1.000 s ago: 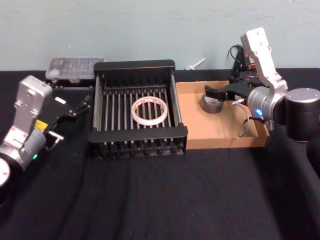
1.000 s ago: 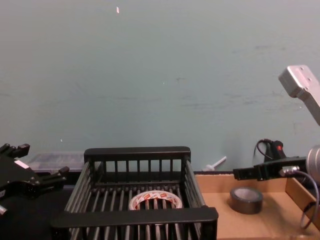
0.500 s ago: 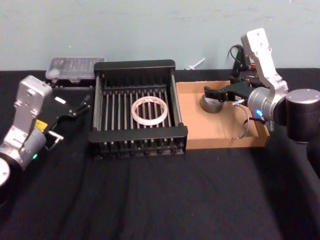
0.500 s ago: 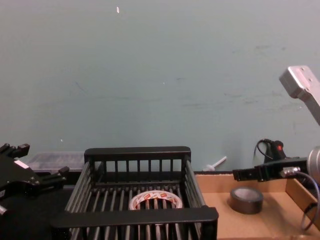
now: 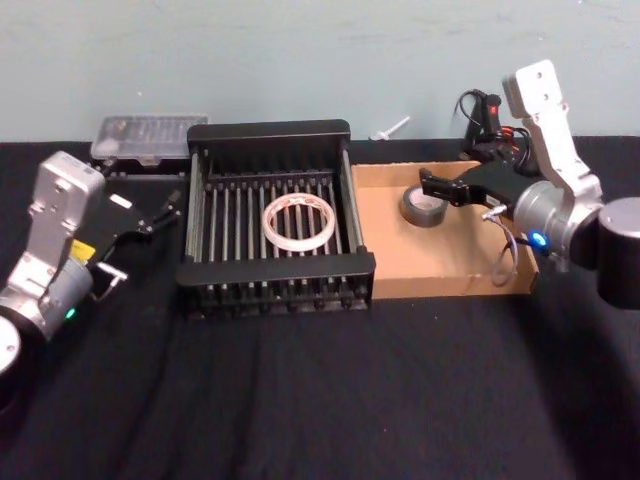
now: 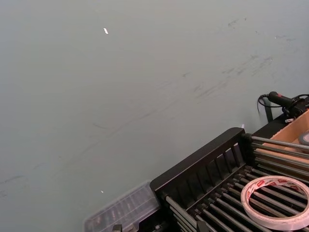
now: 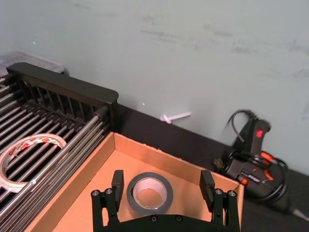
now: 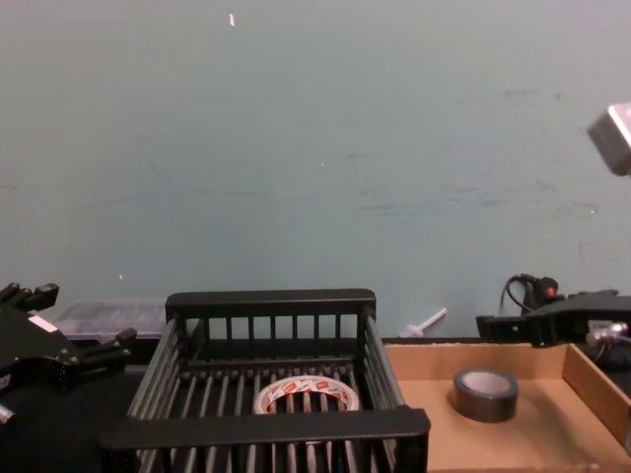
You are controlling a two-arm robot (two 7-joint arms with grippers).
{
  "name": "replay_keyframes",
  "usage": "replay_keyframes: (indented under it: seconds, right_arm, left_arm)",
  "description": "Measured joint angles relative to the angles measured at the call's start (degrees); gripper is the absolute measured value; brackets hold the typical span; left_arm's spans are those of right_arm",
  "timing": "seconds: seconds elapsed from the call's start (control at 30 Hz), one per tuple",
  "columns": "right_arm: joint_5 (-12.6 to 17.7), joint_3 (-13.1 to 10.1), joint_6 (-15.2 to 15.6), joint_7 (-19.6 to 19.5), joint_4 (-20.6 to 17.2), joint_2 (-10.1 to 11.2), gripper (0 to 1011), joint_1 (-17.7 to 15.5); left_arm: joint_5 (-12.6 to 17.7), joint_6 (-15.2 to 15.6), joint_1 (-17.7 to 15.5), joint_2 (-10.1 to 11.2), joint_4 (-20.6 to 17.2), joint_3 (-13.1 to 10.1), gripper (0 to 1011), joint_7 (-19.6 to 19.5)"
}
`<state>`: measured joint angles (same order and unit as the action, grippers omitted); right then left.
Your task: Pick up the white tape and place it into the black box , Pick up the silver tape and place it into the brown box.
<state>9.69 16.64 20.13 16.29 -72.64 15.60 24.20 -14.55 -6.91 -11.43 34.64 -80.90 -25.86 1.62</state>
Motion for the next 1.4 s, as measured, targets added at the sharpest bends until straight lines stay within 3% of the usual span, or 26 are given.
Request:
replay_keyframes:
  seconds: [0.3, 0.5, 0.93, 1.4]
  right_arm:
    - [-2.23, -1.27, -6.01, -0.85, -7.27, 2.56, 1002, -6.32]
    - [-4.13, -1.48, -10.65, -0.84, -9.29, 3.59, 1002, -9.14]
    - [-5.89, -2.91, -19.82, -1.56, -6.59, 2.13, 1002, -12.06]
    - [-5.78, -3.82, -21.65, -1.6, -3.9, 0.48, 1002, -12.11]
  left_arm:
    - [0.0, 0.0, 0.0, 0.0, 0.0, 0.0, 1001, 0.0]
    - [0.0, 0.0, 0.0, 0.0, 0.0, 0.0, 1001, 0.0]
    - [0.0, 0.0, 0.0, 0.0, 0.0, 0.0, 1001, 0.0]
    - [0.0, 0.0, 0.0, 0.0, 0.0, 0.0, 1001, 0.0]
